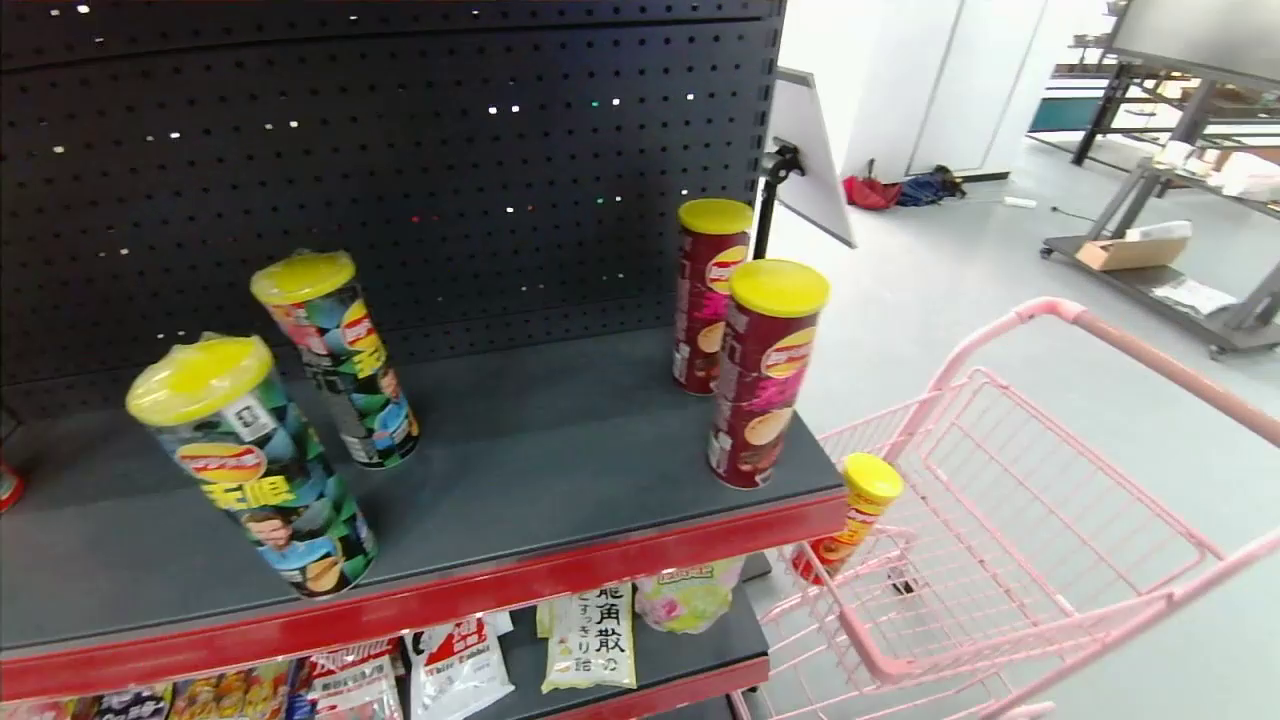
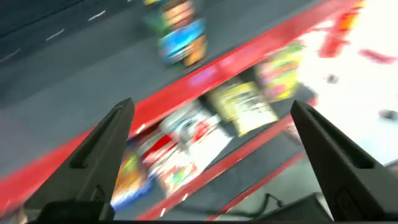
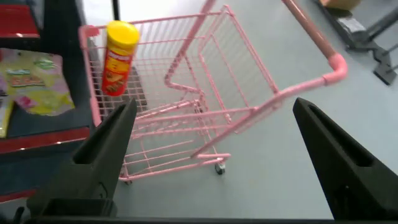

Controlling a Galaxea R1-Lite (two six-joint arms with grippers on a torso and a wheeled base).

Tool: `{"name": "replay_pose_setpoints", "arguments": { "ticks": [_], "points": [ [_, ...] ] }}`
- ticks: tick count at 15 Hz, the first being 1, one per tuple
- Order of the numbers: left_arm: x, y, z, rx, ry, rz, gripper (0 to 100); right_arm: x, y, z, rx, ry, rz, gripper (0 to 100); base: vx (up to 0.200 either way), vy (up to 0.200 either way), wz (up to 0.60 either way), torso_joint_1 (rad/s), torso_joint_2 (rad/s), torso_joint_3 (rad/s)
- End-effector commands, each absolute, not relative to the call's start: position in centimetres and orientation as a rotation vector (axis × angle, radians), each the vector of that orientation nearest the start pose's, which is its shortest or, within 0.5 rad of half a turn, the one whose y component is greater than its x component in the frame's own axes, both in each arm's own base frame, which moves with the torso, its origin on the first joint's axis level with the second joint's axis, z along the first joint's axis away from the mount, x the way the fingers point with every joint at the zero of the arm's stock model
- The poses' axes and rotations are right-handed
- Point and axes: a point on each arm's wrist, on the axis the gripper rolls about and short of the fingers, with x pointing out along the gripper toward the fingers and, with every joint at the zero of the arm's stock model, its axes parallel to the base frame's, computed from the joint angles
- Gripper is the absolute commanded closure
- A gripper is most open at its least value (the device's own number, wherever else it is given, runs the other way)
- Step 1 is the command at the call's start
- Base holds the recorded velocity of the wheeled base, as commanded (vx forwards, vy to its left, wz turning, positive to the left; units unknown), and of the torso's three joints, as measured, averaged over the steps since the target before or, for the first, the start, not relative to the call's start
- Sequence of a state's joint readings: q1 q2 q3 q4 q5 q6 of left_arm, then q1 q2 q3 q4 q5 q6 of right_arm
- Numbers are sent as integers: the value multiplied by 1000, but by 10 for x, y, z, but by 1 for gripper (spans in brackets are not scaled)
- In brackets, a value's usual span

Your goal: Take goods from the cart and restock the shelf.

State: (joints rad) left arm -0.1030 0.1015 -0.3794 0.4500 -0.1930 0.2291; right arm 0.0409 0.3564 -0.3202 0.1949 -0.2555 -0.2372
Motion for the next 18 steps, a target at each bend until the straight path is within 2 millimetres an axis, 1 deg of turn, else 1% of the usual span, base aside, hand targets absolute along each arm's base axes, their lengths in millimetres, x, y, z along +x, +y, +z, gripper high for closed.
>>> {"name": "replay_pose_setpoints", "arguments": {
  "ticks": [1, 4, 8, 11, 15, 18],
  "points": [
    [-52, 1, 132, 219, 129, -322, 0, -4, -6, 150, -270, 257, -184, 0, 0, 0, -600, 2, -2, 2],
    [-52, 1, 132, 218, 128, -333, 0, -4, -6, 148, -271, 261, -183, 0, 0, 0, -600, 2, 1, 1],
    [-51, 0, 129, 216, 137, -355, 0, -4, -6, 146, -271, 267, -190, 0, 0, 0, 0, 0, 0, 0],
    [-51, 0, 128, 216, 138, -360, 0, -5, -6, 141, -271, 272, -196, 0, 0, 0, 0, -14, 17, 20],
    [-50, -1, 126, 211, 143, -412, 0, -6, -6, 135, -272, 278, -184, 0, 0, 0, 0, -128, 328, 188],
    [-48, -1, 121, 211, 161, -414, 0, -10, -6, 125, -271, 274, -183, 0, 0, 0, 0, -141, 347, 209]
  ]
}}
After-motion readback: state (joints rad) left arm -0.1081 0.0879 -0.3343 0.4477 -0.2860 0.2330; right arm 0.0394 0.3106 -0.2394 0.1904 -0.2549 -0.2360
